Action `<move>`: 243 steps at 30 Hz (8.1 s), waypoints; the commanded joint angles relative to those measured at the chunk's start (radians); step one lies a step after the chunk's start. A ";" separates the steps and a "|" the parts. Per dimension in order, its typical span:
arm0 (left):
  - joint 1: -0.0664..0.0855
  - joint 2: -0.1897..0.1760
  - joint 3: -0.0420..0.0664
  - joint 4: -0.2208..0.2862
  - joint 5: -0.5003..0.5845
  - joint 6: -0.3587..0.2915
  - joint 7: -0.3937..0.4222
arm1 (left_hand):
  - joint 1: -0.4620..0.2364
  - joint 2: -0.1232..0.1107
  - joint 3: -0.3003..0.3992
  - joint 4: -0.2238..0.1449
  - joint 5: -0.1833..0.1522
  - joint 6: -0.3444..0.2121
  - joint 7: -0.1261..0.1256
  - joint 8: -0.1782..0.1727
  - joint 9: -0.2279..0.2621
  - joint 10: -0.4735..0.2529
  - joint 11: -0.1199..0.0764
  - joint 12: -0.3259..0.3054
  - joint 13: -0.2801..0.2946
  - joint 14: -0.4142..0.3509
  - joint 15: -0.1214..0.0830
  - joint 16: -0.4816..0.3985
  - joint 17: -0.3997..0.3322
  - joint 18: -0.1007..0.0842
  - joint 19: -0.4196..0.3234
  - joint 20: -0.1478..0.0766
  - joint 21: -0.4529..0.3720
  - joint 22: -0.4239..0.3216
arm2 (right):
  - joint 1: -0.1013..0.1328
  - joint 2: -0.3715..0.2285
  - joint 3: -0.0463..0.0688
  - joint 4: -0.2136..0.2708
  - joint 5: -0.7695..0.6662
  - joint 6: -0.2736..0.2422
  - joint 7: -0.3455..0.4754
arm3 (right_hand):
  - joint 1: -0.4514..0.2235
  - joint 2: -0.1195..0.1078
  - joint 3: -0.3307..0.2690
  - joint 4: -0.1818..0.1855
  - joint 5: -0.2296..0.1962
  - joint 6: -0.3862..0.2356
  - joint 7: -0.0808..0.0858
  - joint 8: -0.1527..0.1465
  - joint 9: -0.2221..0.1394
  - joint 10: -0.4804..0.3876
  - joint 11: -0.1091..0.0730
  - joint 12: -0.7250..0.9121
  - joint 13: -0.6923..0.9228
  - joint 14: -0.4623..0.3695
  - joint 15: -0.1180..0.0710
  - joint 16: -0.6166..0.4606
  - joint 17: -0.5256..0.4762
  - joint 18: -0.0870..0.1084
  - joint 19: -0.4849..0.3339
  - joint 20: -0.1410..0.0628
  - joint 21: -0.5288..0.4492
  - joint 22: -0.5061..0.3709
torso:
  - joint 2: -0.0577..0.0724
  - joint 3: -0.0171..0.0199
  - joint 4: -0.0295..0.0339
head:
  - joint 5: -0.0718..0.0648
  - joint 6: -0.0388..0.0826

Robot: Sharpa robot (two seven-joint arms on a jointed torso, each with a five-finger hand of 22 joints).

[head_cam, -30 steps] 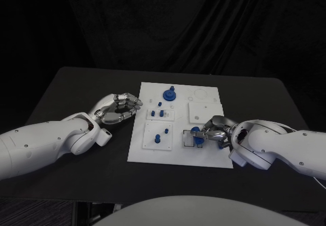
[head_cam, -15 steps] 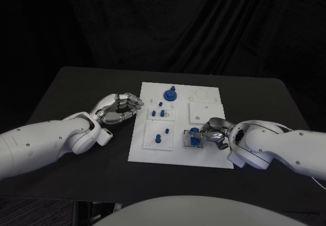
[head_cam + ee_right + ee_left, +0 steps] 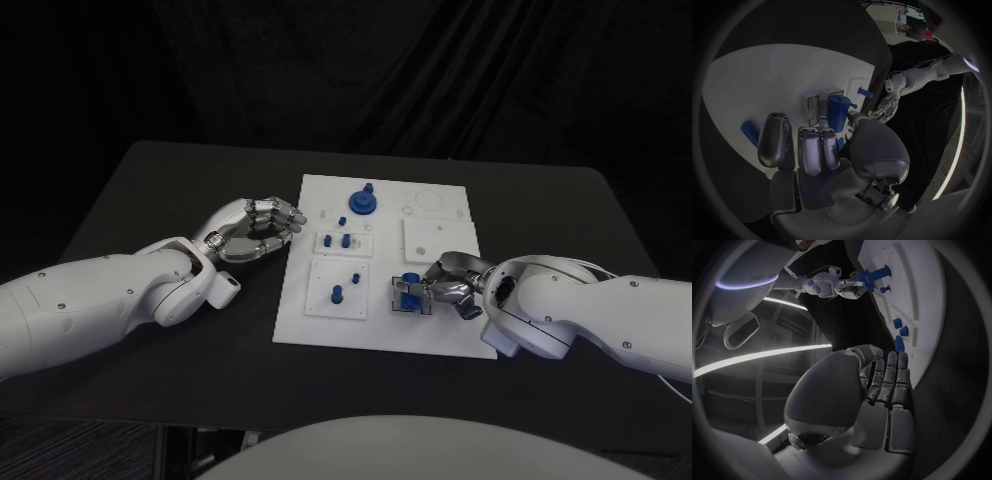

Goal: Assemble the parts on the task board

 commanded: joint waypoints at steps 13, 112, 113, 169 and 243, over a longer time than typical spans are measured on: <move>-0.003 0.004 0.001 -0.002 0.001 0.018 0.048 | -0.004 0.008 0.002 -0.004 0.000 -0.001 0.010 0.003 -0.002 0.000 0.007 -0.007 -0.002 0.002 0.008 0.007 -0.001 -0.013 -0.004 0.006 0.006 0.025 | -0.005 0.003 0.000 0.002 0.002 0.032 -0.011 | -0.004 -0.019 -0.026 0.002 -0.001 -0.011 -0.001 0.000 0.004 0.102 0.009 0.003 0.263 0.089 0.010 -0.003 0.185 0.005 -0.001 0.010 -0.016 0.173 | 0.001 0.0006 -0.0012 | 0.002 0.000; -0.023 -0.006 0.001 -0.007 0.001 0.030 0.034 | -0.010 0.011 0.002 -0.004 0.002 -0.001 0.012 0.004 -0.002 0.003 0.010 -0.008 -0.005 0.009 0.012 0.013 -0.002 -0.012 -0.007 0.012 0.009 0.025 | -0.035 -0.179 -0.005 0.048 -0.512 0.122 -0.131 | 0.200 0.064 -0.177 -0.140 0.006 -0.095 -0.003 0.102 0.057 0.102 0.009 0.003 0.263 0.093 0.004 0.005 0.207 0.000 0.009 0.005 0.003 0.180 | 0.002 0.0009 -0.0013 | 0.005 0.000; -0.023 -0.006 0.001 -0.007 0.001 0.030 0.033 | -0.011 0.011 0.002 -0.004 0.002 -0.001 0.012 0.004 -0.002 0.003 0.010 -0.009 -0.005 0.009 0.013 0.013 -0.002 -0.012 -0.008 0.012 0.009 0.025 | -0.038 -0.176 -0.005 0.044 -0.512 0.122 -0.129 | 0.208 0.068 -0.166 -0.147 0.006 -0.093 0.000 0.090 0.043 0.102 0.010 0.003 0.263 0.093 0.005 0.004 0.205 0.001 0.008 0.006 0.001 0.180 | 0.001 0.0007 -0.0013 | 0.006 0.000; -0.027 0.004 0.001 -0.017 0.001 0.044 0.028 | -0.013 0.014 0.003 -0.005 0.004 -0.001 0.015 0.003 -0.002 0.007 0.013 -0.009 -0.006 0.009 0.013 0.014 -0.003 -0.012 -0.009 0.013 0.011 0.025 | 0.028 -0.120 -0.004 0.033 0.175 0.026 -0.006 | 0.200 0.066 0.112 -0.259 0.005 -0.040 -0.007 0.066 -0.032 0.102 0.005 0.003 0.263 0.090 0.001 0.001 0.189 0.002 0.007 0.003 -0.003 0.179 | 0.002 -0.0016 0.0018 | 0.012 0.000; -0.034 0.010 0.001 -0.026 0.001 0.063 0.021 | -0.014 0.016 0.004 -0.008 0.009 -0.003 0.016 0.003 -0.003 0.008 0.016 -0.011 -0.009 0.010 0.015 0.015 -0.005 -0.011 -0.010 0.015 0.014 0.025 | 0.016 -0.067 -0.004 0.003 0.029 0.069 0.007 | 0.055 0.004 0.040 -0.101 0.002 -0.123 -0.018 0.259 0.118 0.102 -0.006 0.003 0.263 0.088 -0.001 -0.003 0.178 0.005 0.000 0.003 -0.023 0.174 | 0.000 0.0016 -0.0015 | 0.029 0.000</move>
